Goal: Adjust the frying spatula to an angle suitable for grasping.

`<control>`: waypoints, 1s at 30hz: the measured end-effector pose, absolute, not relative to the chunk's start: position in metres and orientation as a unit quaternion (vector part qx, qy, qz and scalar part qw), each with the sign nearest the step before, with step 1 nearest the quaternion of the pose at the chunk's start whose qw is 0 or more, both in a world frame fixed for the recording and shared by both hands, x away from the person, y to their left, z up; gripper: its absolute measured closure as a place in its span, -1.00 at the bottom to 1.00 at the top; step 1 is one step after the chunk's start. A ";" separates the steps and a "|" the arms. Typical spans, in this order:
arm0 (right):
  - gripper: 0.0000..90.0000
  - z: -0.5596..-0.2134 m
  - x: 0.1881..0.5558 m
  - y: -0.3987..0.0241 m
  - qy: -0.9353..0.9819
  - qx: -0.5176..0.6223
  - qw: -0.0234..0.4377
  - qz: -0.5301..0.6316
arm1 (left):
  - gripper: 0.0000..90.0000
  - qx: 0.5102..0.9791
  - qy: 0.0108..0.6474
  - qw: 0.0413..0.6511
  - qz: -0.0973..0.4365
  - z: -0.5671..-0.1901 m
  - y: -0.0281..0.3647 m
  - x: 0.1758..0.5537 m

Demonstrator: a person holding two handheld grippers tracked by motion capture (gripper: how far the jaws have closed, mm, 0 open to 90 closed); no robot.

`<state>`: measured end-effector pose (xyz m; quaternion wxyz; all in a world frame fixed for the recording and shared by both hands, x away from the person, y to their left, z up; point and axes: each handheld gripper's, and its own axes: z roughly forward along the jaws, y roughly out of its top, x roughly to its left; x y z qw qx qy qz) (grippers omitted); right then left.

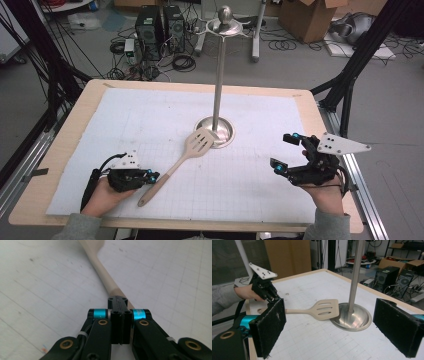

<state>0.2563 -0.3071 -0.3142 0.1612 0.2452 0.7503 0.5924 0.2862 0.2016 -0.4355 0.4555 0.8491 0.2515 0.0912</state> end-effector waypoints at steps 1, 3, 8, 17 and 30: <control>-0.77 -0.315 0.256 -0.307 0.751 0.248 0.158 0.591 | 0.99 0.846 0.255 0.458 0.100 -0.433 0.201 0.287; -0.77 -0.316 0.257 -0.307 0.753 0.249 0.160 0.588 | 0.99 0.837 0.264 0.467 0.112 -0.429 0.200 0.292; -0.77 -0.319 0.254 -0.306 0.758 0.253 0.157 0.580 | 0.99 0.821 0.275 0.485 0.122 -0.426 0.196 0.304; -0.77 -0.321 0.248 -0.314 0.755 0.261 0.162 0.580 | 0.99 0.820 0.281 0.478 0.145 -0.431 0.175 0.316; -0.77 -0.321 0.244 -0.321 0.748 0.268 0.165 0.584 | 0.99 0.849 0.240 0.454 0.124 -0.437 0.134 0.323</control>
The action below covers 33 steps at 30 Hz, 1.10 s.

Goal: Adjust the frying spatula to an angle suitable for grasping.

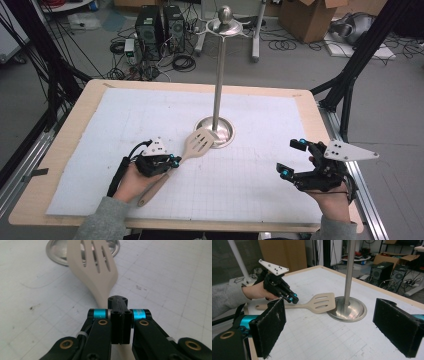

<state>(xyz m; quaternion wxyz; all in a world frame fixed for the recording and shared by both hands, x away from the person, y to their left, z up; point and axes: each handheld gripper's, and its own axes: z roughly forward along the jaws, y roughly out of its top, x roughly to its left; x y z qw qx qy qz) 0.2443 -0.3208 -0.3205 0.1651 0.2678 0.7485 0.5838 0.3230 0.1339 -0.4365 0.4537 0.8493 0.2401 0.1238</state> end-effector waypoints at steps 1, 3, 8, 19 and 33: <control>-0.77 -0.321 0.244 -0.321 0.748 0.269 0.164 0.583 | 0.99 0.851 0.236 0.452 0.124 -0.436 0.131 0.323; -0.77 -0.321 0.244 -0.321 0.748 0.269 0.165 0.584 | 0.99 0.859 0.232 0.438 0.129 -0.437 0.126 0.324; -0.77 -0.321 0.241 -0.322 0.747 0.270 0.166 0.584 | 0.99 0.869 0.232 0.415 0.139 -0.444 0.117 0.328; -0.77 -0.324 0.238 -0.327 0.745 0.281 0.162 0.583 | 0.99 0.875 0.223 0.402 0.152 -0.448 0.112 0.327; -0.77 -0.324 0.240 -0.327 0.745 0.276 0.161 0.586 | 1.00 0.875 0.225 0.393 0.173 -0.445 0.116 0.325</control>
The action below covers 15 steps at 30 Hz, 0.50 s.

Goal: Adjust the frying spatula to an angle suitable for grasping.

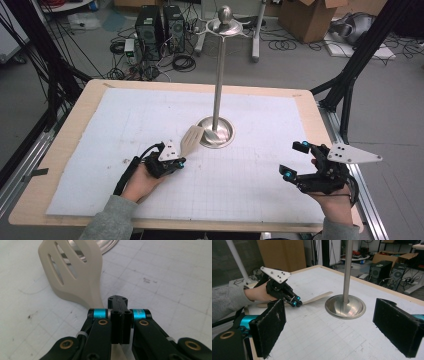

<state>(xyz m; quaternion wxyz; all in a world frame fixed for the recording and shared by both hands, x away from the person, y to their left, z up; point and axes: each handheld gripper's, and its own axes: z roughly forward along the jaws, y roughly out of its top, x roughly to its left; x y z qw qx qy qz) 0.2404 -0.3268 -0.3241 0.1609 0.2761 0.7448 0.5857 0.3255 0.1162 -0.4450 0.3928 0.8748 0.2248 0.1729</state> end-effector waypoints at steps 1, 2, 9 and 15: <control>-0.77 -0.324 0.241 -0.326 0.745 0.275 0.162 0.586 | 0.99 0.874 0.226 0.396 0.169 -0.445 0.117 0.326; -0.77 -0.324 0.241 -0.326 0.746 0.274 0.160 0.585 | 0.99 0.874 0.224 0.396 0.169 -0.445 0.118 0.326; -0.77 -0.324 0.243 -0.324 0.748 0.272 0.157 0.585 | 1.00 0.875 0.224 0.390 0.179 -0.445 0.118 0.325; -0.77 -0.324 0.243 -0.325 0.746 0.271 0.158 0.587 | 1.00 0.869 0.238 0.398 0.171 -0.445 0.128 0.328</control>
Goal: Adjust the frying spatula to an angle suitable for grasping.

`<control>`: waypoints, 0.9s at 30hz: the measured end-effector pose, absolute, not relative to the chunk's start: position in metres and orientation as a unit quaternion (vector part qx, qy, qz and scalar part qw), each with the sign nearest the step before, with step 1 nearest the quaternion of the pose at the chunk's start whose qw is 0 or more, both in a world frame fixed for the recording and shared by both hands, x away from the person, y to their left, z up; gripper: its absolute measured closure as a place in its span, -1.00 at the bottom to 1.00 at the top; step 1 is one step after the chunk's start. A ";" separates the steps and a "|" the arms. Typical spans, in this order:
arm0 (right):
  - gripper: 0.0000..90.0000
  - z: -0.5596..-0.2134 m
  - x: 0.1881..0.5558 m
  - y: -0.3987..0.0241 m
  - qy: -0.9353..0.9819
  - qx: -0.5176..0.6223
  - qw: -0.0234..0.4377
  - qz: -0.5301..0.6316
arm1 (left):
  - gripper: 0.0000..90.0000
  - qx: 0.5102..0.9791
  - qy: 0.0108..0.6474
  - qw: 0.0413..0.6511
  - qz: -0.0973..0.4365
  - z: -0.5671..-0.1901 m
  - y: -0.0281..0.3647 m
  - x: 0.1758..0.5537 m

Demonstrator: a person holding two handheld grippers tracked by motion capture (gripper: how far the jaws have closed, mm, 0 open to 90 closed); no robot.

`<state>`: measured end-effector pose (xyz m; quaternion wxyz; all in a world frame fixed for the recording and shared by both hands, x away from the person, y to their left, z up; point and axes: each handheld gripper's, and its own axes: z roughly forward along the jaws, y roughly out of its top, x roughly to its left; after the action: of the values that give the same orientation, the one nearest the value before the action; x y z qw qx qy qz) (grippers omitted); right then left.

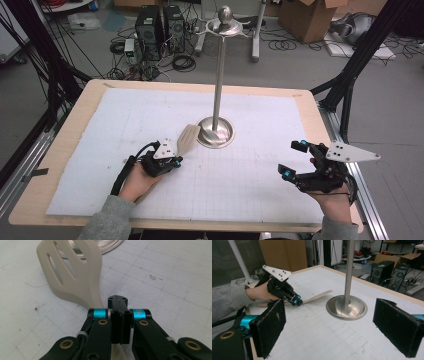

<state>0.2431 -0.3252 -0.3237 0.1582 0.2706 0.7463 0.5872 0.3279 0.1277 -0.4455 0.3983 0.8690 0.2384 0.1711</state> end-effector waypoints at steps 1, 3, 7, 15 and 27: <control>-0.77 -0.324 0.243 -0.325 0.746 0.271 0.159 0.588 | 1.00 0.869 0.239 0.397 0.173 -0.445 0.129 0.328; -0.77 -0.324 0.243 -0.325 0.746 0.270 0.159 0.588 | 1.00 0.869 0.242 0.397 0.171 -0.445 0.131 0.328; -0.77 -0.324 0.245 -0.323 0.749 0.270 0.157 0.584 | 1.00 0.867 0.249 0.396 0.173 -0.445 0.137 0.329; -0.77 -0.324 0.249 -0.318 0.753 0.263 0.154 0.584 | 1.00 0.861 0.270 0.392 0.182 -0.444 0.155 0.330; -0.77 -0.324 0.256 -0.310 0.756 0.256 0.146 0.584 | 1.00 0.848 0.307 0.393 0.178 -0.444 0.184 0.331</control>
<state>0.2564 -0.3097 -0.3242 0.1462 0.2559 0.7565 0.5839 0.3311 0.1840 -0.4439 0.3925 0.8485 0.3071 0.1781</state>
